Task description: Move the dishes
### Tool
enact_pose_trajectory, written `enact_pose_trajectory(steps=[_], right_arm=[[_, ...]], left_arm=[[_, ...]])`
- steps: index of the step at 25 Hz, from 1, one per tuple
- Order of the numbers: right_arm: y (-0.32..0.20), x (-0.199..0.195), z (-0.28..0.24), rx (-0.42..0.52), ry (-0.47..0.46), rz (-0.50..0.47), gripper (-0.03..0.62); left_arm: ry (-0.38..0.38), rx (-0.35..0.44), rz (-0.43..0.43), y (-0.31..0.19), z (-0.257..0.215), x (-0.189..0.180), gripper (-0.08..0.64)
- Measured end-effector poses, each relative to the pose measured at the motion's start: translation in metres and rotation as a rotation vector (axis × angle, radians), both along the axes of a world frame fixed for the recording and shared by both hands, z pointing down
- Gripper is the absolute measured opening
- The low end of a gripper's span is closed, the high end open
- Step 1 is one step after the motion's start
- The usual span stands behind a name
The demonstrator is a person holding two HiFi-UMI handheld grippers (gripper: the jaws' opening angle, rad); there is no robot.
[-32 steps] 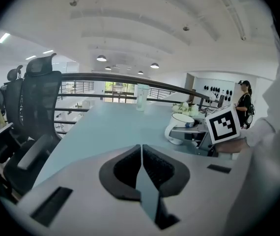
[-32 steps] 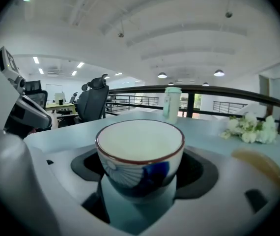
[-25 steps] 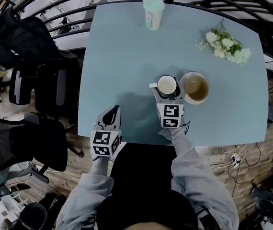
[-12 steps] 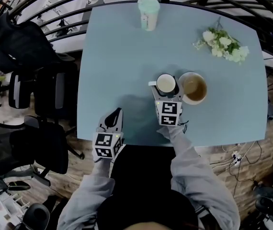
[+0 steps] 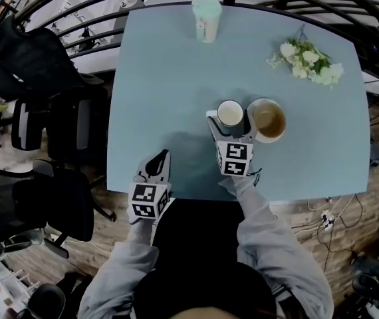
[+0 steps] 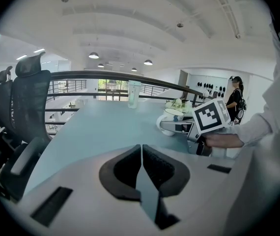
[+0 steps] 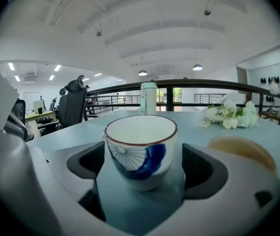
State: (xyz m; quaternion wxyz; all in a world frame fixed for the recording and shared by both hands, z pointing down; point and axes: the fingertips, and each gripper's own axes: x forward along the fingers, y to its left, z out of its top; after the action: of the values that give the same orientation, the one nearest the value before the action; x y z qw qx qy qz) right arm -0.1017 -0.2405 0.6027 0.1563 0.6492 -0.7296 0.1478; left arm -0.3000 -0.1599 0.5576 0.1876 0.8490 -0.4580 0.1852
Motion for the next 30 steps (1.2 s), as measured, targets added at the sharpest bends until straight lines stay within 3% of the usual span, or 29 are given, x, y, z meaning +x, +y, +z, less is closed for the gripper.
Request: enact_pose_trajectory(steps=[6, 14, 20, 25, 30], right_arm=[[0.021, -0.009, -0.009, -0.009, -0.035, -0.020, 0.494], [0.089, -0.013, -0.035, -0.039, -0.051, -0.096, 0.467], [0.129, 0.026, -0.047, -0.095, -0.049, -0.095, 0.459], [0.141, 0.065, -0.085, -0.032, -0.096, -0.091, 0.449], [0.140, 0.102, -0.133, 0.053, -0.127, -0.104, 0.423]], left_arm=[[0.013, 0.016, 0.036, 0.005, -0.004, 0.005, 0.025], [0.054, 0.038, 0.118, 0.007, -0.013, 0.031, 0.025], [0.101, 0.088, 0.199, 0.017, -0.038, 0.083, 0.025], [0.146, 0.162, 0.225, 0.025, -0.077, 0.119, 0.025], [0.198, 0.228, 0.183, 0.023, -0.116, 0.145, 0.025]])
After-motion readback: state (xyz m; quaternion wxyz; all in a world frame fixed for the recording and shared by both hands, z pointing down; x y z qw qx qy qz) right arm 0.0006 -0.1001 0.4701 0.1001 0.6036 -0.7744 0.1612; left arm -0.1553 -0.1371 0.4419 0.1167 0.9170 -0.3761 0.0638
